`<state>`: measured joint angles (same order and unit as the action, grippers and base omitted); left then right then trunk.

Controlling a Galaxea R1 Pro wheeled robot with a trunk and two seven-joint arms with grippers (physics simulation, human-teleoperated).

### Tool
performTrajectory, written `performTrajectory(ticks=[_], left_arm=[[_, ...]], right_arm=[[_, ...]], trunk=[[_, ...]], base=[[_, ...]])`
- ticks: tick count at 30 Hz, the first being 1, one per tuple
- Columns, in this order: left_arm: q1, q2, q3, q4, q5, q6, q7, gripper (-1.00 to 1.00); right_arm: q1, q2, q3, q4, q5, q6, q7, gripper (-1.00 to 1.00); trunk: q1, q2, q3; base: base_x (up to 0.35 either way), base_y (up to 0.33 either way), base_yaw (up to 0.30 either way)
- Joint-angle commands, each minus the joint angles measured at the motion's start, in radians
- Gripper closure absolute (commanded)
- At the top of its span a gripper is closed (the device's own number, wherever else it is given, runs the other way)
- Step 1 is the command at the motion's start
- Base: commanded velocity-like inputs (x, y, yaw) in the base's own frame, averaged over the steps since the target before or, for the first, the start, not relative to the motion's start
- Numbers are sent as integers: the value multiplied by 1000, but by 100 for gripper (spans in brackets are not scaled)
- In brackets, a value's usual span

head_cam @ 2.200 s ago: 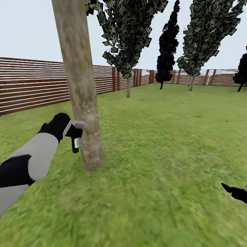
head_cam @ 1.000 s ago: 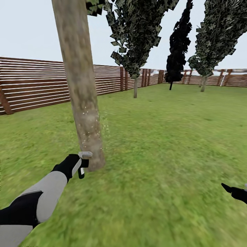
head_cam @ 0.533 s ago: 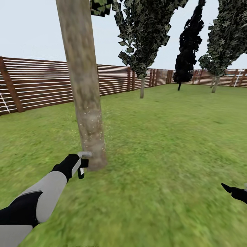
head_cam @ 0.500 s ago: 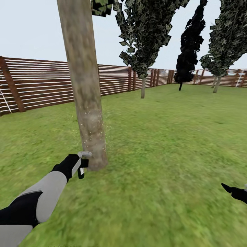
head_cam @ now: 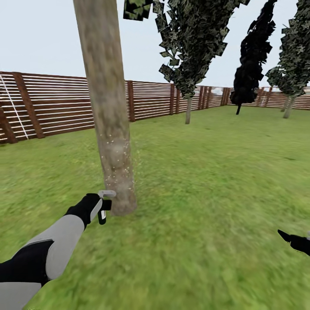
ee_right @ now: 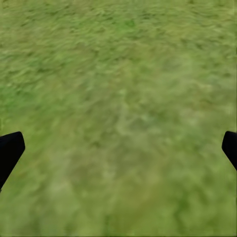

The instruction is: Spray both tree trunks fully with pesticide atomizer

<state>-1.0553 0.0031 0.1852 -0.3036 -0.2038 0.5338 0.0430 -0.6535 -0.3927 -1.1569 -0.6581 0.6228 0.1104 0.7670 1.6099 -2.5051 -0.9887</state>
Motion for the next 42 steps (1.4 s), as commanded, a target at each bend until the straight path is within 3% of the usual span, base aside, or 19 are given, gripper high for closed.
performTrajectory(ticks=[1,9,14,26,37,42], left_arm=[[0,0,0,0,0,0,0,100],[0,-3,-1,1,0,0,0,100],[0,-22,-1,1,0,0,0,100],[0,-22,0,1,0,0,0,100],[0,-21,5,1,0,0,0,100],[0,-21,4,3,0,0,0,100]], right_arm=[[0,0,0,0,0,0,0,-100],[0,0,0,0,0,0,0,-100],[0,0,0,0,0,0,0,-100],[0,0,0,0,1,0,0,-100],[0,0,0,0,1,0,0,-100],[0,0,0,0,1,0,0,-100]], trunk=[[0,0,0],[0,0,0],[0,0,0],[0,0,0],[0,0,0],[0,0,0]], base=[[182,-270,245],[135,-293,190],[5,-323,6],[43,-325,192],[205,-266,245],[23,-217,24]])
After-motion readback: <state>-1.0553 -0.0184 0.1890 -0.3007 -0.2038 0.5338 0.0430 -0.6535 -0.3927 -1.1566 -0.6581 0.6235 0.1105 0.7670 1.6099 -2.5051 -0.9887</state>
